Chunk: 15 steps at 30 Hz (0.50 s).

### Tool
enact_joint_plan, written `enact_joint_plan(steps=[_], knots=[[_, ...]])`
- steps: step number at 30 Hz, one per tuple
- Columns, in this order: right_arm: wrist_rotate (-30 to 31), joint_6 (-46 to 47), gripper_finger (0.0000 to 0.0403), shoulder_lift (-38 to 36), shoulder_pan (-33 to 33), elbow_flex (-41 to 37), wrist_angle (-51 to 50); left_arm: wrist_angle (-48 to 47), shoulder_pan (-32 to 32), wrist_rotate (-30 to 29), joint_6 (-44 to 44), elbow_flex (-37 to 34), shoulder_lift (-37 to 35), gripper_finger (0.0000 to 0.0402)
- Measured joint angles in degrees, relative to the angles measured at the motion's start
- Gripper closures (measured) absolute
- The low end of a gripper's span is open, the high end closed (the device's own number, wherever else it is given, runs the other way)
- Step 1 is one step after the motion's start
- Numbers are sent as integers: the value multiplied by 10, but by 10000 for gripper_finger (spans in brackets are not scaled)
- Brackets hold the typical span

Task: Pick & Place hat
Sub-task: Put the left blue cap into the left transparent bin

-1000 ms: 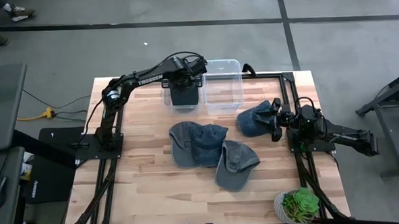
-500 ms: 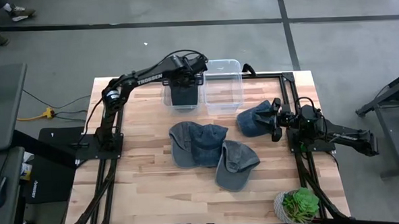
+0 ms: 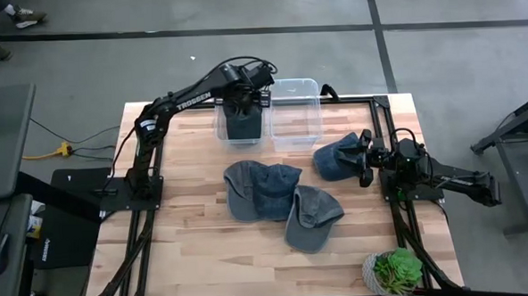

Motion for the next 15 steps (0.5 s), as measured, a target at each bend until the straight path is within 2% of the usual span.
enact_joint_plan(steps=[9, 15], knots=[[0, 0, 238, 0, 0, 0, 0, -93, -50, -1, -4, 82, 0, 200], [0, 0, 238, 0, 0, 0, 0, -138, -111, -18, -63, 95, 0, 200]])
